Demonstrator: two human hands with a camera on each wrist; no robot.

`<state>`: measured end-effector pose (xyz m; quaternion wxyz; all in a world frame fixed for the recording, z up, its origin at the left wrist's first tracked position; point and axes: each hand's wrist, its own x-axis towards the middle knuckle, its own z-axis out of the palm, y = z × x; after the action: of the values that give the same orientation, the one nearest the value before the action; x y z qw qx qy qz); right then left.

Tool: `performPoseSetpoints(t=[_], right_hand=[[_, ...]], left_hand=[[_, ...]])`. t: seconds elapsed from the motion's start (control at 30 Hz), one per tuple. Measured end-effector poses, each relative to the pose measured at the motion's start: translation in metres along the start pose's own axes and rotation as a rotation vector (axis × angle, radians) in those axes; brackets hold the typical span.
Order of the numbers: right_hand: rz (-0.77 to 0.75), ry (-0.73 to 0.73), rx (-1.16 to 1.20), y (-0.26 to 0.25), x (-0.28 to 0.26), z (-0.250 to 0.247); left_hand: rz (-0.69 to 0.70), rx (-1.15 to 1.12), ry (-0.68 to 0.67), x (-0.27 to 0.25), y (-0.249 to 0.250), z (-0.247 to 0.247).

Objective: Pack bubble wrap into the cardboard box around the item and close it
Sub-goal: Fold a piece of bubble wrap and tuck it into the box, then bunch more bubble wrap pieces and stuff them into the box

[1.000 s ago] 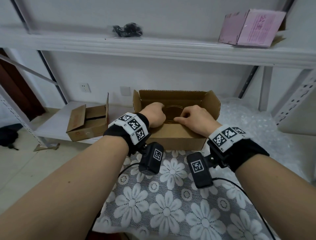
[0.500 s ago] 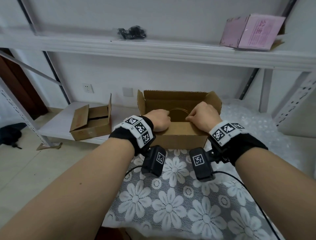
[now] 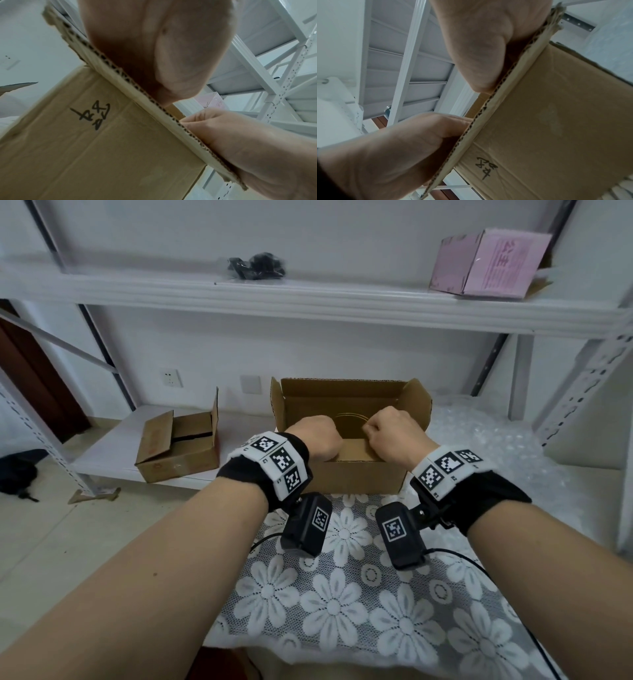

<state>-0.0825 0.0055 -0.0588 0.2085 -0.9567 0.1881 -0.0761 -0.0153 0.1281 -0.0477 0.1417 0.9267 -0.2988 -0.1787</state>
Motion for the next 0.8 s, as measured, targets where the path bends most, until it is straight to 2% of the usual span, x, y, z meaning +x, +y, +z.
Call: performPoseSetpoints(t=[0.1,0.17,0.37,0.47,0.57,0.8], right_hand=[[0.012,-0.016,0.043,0.0,-0.002,-0.003],[-0.007,0.037,0.083,0.001,-0.006,-0.007],[-0.083,0.357,0.238,0.0,-0.027,-0.032],[-0.086,0.444,0.363,0.004,-0.038,-0.047],[-0.055,0.489,0.458,0.016,-0.048,-0.055],[0.132,0.455,0.565,0.076,-0.085,-0.042]], left_hand=[[-0.004,-0.05,0.0,-0.003,-0.001,-0.005],[0.011,-0.113,0.04,-0.006,-0.002,-0.007],[0.197,-0.485,0.357,-0.026,0.015,-0.014],[0.266,-0.631,0.369,-0.039,0.031,-0.016],[0.307,-0.583,0.41,-0.049,0.047,-0.011],[0.334,-0.583,0.365,-0.066,0.076,0.03]])
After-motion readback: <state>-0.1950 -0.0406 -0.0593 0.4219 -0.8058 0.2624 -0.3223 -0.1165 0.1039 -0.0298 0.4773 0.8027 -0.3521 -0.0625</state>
